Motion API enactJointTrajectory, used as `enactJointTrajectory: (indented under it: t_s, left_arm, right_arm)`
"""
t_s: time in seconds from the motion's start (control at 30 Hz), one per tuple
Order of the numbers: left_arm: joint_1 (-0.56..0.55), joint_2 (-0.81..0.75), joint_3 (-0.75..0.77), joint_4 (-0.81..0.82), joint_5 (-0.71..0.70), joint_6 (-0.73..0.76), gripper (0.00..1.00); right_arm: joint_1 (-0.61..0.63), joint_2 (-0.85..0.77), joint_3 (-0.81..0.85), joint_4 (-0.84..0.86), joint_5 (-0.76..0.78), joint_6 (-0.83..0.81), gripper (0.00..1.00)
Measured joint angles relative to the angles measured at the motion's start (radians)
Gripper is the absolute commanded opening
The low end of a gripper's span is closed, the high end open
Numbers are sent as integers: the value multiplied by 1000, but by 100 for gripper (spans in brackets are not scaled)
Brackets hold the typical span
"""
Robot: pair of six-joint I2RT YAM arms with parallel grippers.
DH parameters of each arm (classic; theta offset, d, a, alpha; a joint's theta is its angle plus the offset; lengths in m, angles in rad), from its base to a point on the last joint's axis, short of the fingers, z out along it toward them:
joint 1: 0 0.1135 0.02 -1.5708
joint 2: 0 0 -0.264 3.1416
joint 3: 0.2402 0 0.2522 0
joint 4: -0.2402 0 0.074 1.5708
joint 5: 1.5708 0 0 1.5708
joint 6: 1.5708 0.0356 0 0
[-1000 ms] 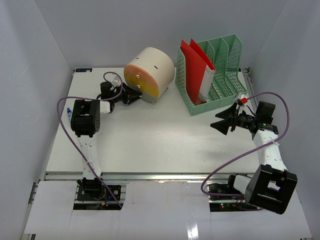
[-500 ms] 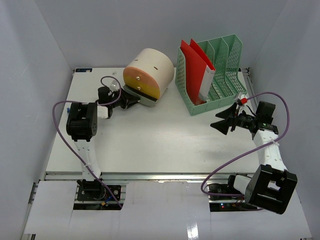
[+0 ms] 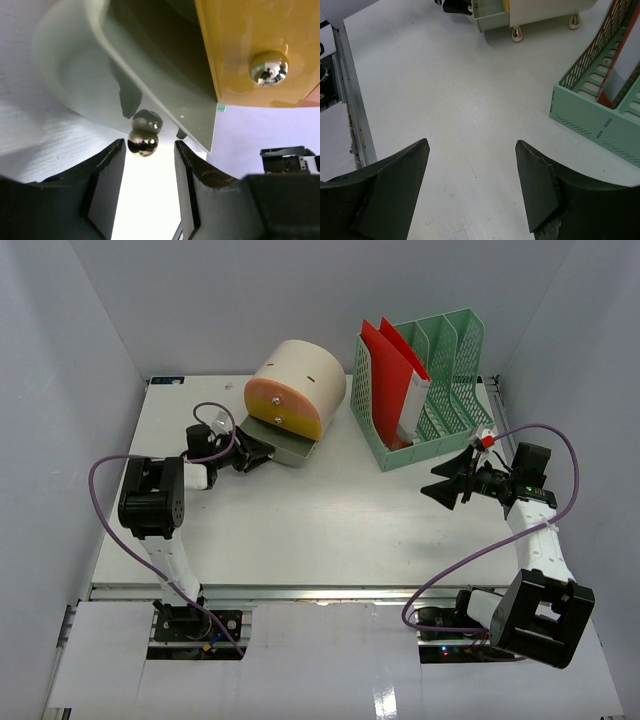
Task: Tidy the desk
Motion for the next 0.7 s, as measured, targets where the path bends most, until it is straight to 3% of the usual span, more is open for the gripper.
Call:
enactJointTrajectory:
  t_s: [0.13, 0.2, 0.43, 0.57, 0.7]
  left_arm:
    - [0, -27, -2, -26, -2, 16, 72]
    - [4, -47, -2, -44, -3, 30, 98]
    - [54, -216, -13, -189, -45, 145, 98]
    - [91, -387, -46, -363, -149, 268, 98]
    - [127, -568, -75, -536, -364, 412, 98]
  right_arm:
    - [0, 0, 0, 0, 1, 0, 76]
    - [0, -1, 0, -1, 1, 0, 76]
    - [0, -13, 0, -6, 1, -2, 76]
    - [0, -24, 0, -7, -1, -4, 76]
    - [0, -32, 5, -9, -2, -4, 77]
